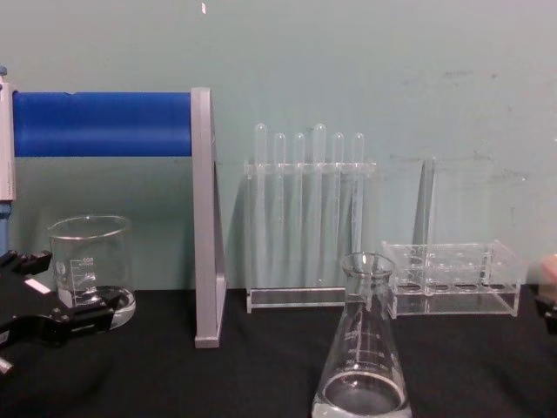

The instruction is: Grasp the erlenmeyer flask with one hand, shake it three times, then place it back.

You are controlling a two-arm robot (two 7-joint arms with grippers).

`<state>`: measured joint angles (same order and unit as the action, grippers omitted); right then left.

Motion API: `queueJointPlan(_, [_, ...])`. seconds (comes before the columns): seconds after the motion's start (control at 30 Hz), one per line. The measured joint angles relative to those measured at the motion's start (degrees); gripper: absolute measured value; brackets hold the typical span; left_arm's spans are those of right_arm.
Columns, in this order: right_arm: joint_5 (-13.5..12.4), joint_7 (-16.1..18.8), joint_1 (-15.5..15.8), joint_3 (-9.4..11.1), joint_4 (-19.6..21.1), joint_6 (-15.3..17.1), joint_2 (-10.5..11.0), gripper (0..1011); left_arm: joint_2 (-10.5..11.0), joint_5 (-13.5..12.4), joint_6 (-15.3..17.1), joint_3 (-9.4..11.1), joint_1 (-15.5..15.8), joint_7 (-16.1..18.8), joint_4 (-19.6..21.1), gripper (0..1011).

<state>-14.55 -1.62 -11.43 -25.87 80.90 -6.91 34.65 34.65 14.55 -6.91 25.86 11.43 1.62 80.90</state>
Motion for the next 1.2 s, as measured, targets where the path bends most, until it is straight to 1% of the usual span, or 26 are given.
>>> queueJointPlan(1.2, [0.0,0.0,0.0,0.0,0.0,0.0,0.0,1000,0.0,-0.01,0.0,0.0,0.0,0.0,0.0,1001])
